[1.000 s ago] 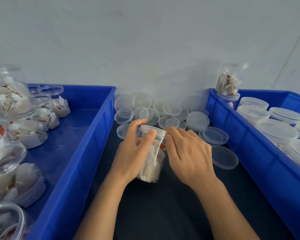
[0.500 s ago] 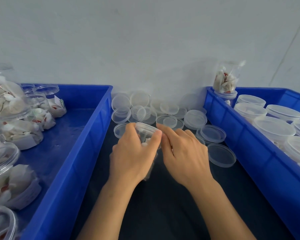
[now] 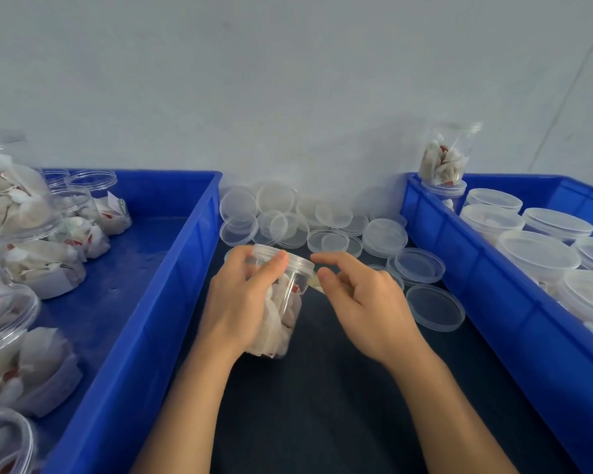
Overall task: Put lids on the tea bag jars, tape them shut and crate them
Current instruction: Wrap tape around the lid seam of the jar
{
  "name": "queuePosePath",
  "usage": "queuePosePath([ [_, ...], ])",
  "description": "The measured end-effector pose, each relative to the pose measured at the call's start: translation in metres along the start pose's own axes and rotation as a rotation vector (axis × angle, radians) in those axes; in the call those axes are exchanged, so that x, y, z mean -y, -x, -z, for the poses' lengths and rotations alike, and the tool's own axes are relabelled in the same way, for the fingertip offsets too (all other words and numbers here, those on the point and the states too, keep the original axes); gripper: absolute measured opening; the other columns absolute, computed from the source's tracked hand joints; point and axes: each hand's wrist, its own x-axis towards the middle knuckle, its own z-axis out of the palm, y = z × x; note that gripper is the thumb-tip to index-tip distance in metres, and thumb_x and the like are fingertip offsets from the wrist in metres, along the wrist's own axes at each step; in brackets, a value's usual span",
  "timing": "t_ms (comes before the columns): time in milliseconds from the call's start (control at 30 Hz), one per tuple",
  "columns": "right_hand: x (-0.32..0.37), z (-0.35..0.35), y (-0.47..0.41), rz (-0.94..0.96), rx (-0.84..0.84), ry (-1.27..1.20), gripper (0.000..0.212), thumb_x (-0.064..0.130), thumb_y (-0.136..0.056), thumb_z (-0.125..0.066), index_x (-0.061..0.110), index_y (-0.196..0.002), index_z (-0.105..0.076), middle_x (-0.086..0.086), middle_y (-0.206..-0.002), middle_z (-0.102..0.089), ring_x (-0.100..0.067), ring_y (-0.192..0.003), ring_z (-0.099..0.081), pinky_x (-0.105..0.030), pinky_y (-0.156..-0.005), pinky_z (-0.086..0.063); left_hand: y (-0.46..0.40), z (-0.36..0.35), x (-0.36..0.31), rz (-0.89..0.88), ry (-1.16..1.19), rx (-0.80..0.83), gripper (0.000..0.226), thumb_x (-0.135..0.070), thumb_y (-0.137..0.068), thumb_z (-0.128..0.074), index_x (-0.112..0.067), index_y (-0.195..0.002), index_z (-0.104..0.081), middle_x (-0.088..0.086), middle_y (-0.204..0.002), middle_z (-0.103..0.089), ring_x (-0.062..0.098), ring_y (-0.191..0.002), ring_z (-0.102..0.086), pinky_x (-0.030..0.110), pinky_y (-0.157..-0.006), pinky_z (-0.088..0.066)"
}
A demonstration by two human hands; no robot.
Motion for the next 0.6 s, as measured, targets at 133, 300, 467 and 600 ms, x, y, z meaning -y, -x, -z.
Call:
queuePosePath([
  [133, -0.0019, 0.0043, -0.0006, 0.031, -0.008, 0.085, 0.031, 0.047, -0.107, -0.045, 0.04, -0.13, -0.065, 0.012, -0.056, -0.053, -0.011, -0.063, -0.055, -0.029, -0.063, -0.034, -0.0007, 0.0041, -0.0018, 0.026, 0.068, 0.055, 0.063, -0.077, -0.07, -0.068, -0.028, -0.109, -0.073, -0.006, -0.105, -0.077, 0.016, -0.104, -0.074, 0.052, -0.101, -0.056],
  [300, -0.0008, 0.0045, -0.0001, 0.045, 0.002, 0.131, 0.038, 0.053, -0.106, -0.037, 0.042, -0.13, -0.064, 0.017, -0.055, -0.051, -0.008, -0.06, -0.051, -0.031, -0.062, -0.032, -0.0001, 0.0044, -0.0024, 0.037, 0.134, 0.076, 0.055, -0.064, -0.08, -0.069, -0.017, -0.109, -0.074, 0.005, -0.106, -0.077, 0.021, -0.1, -0.076, 0.051, -0.098, -0.058],
  [467, 0.0041, 0.0046, 0.0005, 0.052, 0.007, 0.121, 0.042, 0.058, -0.105, -0.031, 0.047, -0.133, -0.06, 0.015, -0.056, -0.05, -0.013, -0.062, -0.053, -0.032, -0.065, -0.038, 0.0026, 0.0026, -0.0036, 0.03, 0.205, 0.12, 0.056, -0.058, -0.085, -0.066, -0.008, -0.11, -0.073, 0.015, -0.105, -0.076, 0.024, -0.095, -0.078, 0.037, -0.082, -0.058],
  [600, 0.0048, 0.0044, -0.0008, 0.05, 0.06, 0.192, 0.048, 0.059, -0.106, -0.022, 0.052, -0.145, -0.049, 0.02, -0.06, -0.05, -0.009, -0.067, -0.05, -0.035, -0.068, -0.043, 0.0036, 0.0018, -0.0018, 0.026, 0.217, 0.145, 0.052, -0.059, -0.087, -0.063, -0.012, -0.108, -0.074, 0.016, -0.108, -0.075, 0.029, -0.102, -0.076, 0.048, -0.095, -0.059],
])
